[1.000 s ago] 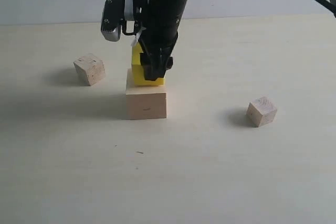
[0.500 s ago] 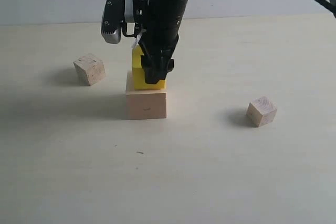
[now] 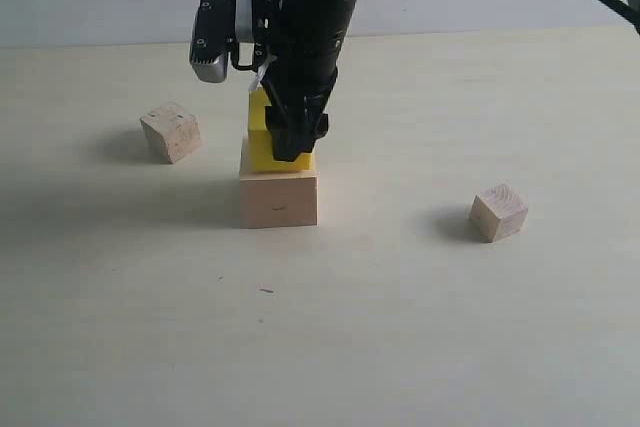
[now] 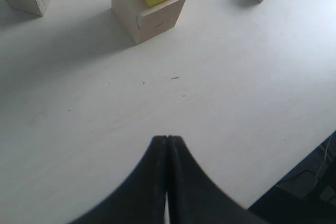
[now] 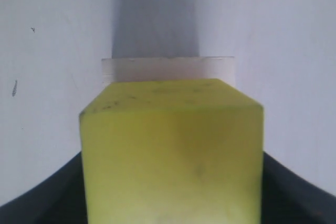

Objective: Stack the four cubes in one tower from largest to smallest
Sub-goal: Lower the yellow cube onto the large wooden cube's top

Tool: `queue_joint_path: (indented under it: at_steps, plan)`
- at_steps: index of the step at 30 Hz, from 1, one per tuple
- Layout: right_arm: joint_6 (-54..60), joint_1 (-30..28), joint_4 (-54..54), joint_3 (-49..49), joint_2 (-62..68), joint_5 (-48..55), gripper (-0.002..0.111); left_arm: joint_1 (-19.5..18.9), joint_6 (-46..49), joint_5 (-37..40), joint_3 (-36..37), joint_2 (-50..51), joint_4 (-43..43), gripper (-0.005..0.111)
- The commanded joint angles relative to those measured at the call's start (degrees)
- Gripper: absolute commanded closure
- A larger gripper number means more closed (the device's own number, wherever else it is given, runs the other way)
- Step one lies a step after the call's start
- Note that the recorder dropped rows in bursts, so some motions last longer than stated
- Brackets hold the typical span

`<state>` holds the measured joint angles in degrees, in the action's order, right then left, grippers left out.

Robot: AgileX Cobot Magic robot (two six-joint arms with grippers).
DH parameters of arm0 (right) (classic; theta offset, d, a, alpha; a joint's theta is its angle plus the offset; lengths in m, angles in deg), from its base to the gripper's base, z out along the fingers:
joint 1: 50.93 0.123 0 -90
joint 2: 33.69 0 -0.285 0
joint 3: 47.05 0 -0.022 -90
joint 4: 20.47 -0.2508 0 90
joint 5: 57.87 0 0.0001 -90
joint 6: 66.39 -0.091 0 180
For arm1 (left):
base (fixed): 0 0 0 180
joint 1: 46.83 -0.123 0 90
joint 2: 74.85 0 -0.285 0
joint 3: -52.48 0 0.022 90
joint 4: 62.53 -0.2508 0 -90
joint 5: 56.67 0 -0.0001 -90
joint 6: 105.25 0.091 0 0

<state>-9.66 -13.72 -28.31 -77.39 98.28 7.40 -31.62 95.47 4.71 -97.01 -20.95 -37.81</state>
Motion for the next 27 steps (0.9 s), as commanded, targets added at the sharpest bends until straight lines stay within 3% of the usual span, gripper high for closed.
queue_joint_path:
  at_steps: [1,7,10,27]
  plan:
    - [0.3,0.1,-0.5,-0.3,-0.3,-0.6,0.045,0.2,0.2,-0.2,0.0,0.0,-0.2,0.107]
    - [0.3,0.1,-3.0,-0.3,-0.3,0.4,0.044,0.2,0.2,-0.2,0.0,0.0,-0.2,0.107]
    - [0.3,0.1,-3.0,-0.3,-0.3,0.2,0.032,0.2,0.2,-0.2,0.0,0.0,-0.3,0.107]
    - [-2.9,0.1,2.3,-0.3,-0.3,-1.0,0.033,0.2,0.2,-0.2,0.0,0.0,-0.5,0.107]
